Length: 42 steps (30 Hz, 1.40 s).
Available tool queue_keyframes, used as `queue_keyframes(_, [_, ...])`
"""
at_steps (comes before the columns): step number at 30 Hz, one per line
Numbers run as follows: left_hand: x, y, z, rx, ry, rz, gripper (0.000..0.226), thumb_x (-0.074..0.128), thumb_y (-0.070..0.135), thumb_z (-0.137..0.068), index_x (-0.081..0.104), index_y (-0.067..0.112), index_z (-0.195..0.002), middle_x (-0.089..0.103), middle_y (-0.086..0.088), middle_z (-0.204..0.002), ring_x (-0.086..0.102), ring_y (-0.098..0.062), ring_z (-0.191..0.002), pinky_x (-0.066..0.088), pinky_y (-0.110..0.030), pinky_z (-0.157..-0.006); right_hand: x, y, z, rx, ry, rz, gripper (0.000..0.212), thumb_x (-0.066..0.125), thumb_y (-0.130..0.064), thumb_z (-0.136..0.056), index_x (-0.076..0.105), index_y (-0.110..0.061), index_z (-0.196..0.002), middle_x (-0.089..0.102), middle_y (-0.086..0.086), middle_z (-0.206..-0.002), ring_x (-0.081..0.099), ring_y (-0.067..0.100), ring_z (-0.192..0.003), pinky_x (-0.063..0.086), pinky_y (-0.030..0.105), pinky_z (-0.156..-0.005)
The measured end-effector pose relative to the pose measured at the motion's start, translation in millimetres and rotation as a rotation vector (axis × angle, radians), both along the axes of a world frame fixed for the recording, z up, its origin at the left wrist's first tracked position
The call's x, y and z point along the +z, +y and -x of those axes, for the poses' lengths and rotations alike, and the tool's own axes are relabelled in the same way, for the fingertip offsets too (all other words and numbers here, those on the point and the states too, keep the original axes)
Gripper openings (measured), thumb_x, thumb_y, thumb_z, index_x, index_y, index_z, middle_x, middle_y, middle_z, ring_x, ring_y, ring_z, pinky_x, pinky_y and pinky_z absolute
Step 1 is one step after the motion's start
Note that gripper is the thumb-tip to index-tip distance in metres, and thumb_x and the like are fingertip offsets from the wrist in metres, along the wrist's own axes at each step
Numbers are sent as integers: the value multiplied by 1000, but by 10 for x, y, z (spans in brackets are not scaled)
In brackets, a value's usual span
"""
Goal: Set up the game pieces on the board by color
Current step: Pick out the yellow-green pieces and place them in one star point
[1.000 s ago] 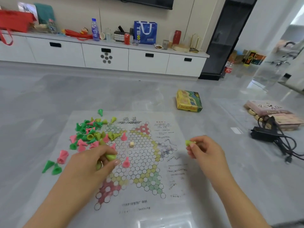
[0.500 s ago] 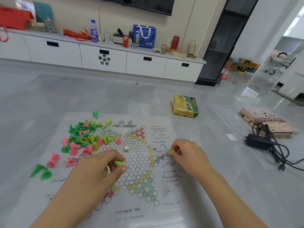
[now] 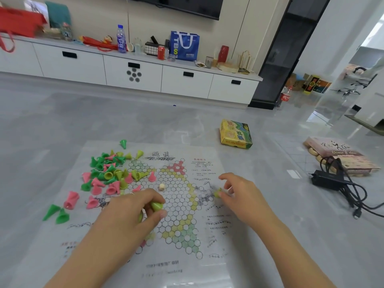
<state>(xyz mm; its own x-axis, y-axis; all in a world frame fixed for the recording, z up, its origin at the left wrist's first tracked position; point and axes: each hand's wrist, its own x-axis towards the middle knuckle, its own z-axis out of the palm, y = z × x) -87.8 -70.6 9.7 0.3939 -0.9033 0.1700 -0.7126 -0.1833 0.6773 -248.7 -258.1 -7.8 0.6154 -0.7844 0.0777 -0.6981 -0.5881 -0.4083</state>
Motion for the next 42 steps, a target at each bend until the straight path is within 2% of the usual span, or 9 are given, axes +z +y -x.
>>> queue_keyframes(3, [-1,-25,28,22,31,-3,16,55,39,-84,44,50,-82,62,18,-78,53,7,-87,43,-12,-68,164,387,-63,-121,-446,-125,16,53,-16,-90,60,-26,-101,62,-10,-85,59,2,-77,44,7,-65])
queue_keyframes(5, [18,-33,77,48,68,14,22,54,37,-86,40,51,-96,58,20,-80,55,3,-77,41,-11,-69,239,787,-209,-65,-619,-314,18,54,-15,-89,61,-32,-87,66,-10,-78,61,0,-74,47,10,-66])
queue_keyframes(10, [21,-2,142,78,137,35,45,53,15,-85,35,45,-114,57,16,-84,57,-5,-64,47,-21,-63,151,1206,-451,145,-605,-460,10,61,-22,-86,64,-32,-87,67,-9,-86,61,3,-84,50,17,-67])
queue_keyframes(16, [-27,22,115,62,-24,-17,57,54,21,-83,25,44,-127,53,21,-85,53,1,-71,41,-16,-62,138,1130,-441,148,-513,-544,11,66,-17,-80,62,-28,-81,65,-5,-79,61,6,-74,52,20,-68])
queue_keyframes(20, [-27,12,155,3,-74,-95,49,53,27,-83,22,53,-110,54,20,-87,52,2,-75,43,-17,-70,113,1079,-370,145,-441,-579,12,70,-20,-76,59,-26,-76,64,-3,-76,59,4,-67,53,22,-67])
queue_keyframes(25, [-42,-8,162,-13,2,-32,41,57,24,-83,28,51,-92,53,23,-85,47,16,-77,38,-16,-59,89,1021,-286,96,-584,-668,5,67,-12,-80,65,-17,-81,69,8,-76,65,13,-67,55,27,-65])
queue_keyframes(30, [-46,-67,225,12,101,61,35,51,13,-85,36,44,-93,50,21,-90,48,1,-80,40,-19,-66,71,954,-277,131,-642,-599,14,66,-10,-82,71,-24,-83,70,-4,-83,65,5,-78,51,16,-69])
queue_keyframes(35, [-4,-78,238,100,177,95,35,42,1,-87,38,36,-89,44,18,-92,44,3,-86,37,-17,-65,31,780,-213,-53,-665,-269,17,64,-24,-84,66,-41,-86,58,-14,-84,55,-2,-76,43,8,-68])
queue_keyframes(42, [24,-75,199,119,171,45,28,35,2,-92,39,30,-87,57,-3,-89,54,-16,-82,45,-30,-67,-223,518,-64,-268,-499,-138,13,57,-18,-89,64,-20,-99,64,-9,-82,58,6,-75,41,12,-67])
